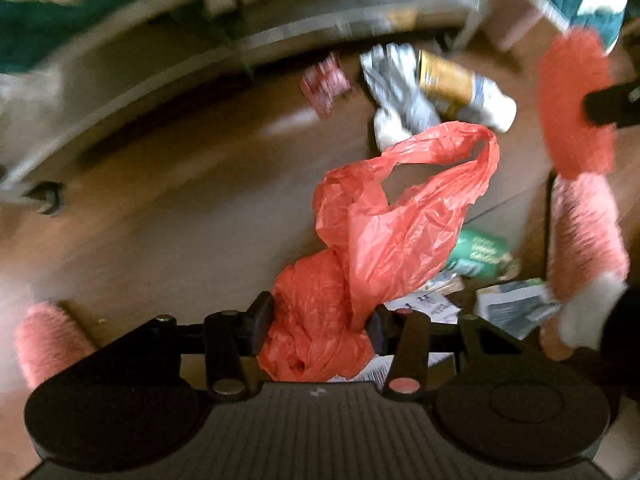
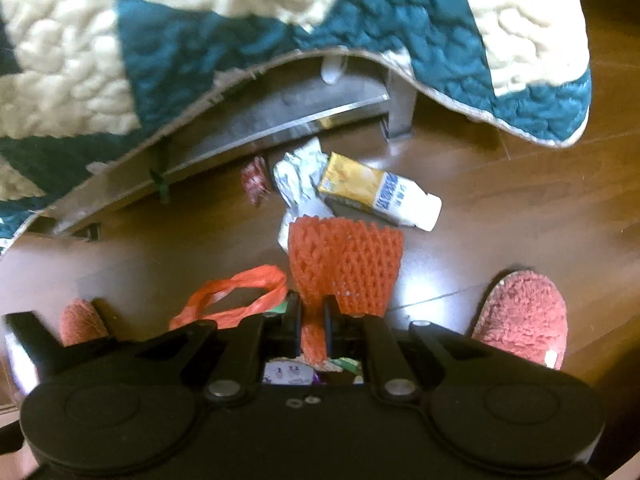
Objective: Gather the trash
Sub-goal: 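Lift the red bag with the left tool while the right tool carries the orange mesh to the bin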
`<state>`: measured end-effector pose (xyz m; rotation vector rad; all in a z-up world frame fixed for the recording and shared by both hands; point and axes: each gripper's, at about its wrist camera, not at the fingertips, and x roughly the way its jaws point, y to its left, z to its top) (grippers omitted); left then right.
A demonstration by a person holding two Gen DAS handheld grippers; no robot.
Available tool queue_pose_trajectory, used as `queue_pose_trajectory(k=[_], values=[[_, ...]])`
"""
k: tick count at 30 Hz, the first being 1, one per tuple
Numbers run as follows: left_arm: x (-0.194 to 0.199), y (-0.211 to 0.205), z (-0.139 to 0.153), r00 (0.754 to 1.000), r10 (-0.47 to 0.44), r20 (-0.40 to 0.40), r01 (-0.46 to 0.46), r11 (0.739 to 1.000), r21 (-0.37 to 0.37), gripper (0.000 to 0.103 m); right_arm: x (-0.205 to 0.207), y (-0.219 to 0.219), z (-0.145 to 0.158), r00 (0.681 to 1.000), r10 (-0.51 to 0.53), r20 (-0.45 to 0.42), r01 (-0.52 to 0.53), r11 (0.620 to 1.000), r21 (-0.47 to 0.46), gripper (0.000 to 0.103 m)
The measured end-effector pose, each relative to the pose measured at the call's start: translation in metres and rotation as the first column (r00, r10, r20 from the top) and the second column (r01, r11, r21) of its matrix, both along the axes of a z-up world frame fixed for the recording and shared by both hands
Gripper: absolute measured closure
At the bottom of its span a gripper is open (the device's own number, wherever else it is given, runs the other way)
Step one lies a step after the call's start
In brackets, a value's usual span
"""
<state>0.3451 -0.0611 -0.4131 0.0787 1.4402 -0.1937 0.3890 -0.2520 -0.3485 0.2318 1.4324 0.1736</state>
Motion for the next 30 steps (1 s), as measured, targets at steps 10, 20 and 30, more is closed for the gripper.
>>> queue_pose_trajectory(k=[10, 20, 30], values=[[-0.031, 0.037, 0.154, 0.968, 0.156, 0.195, -0.148, 0.988, -0.053, 0.056, -0.052, 0.036, 0.090, 0.975, 0.094, 0.203, -0.105, 0.993, 0.045, 0.093], [-0.069, 0.060, 0.295, 0.870, 0.262, 0.418, -0.215, 0.964, -0.157, 0.056, -0.114, 0.069, 0.229, 0.860, 0.237, 0.451, -0.274, 0.962, 0.018, 0.093], [-0.087, 0.090, 0.417, 0.725, 0.313, 0.614, -0.226, 0.950, -0.217, 0.056, -0.144, 0.089, 0.360, 0.687, 0.296, 0.663, -0.368, 0.929, -0.034, 0.093]])
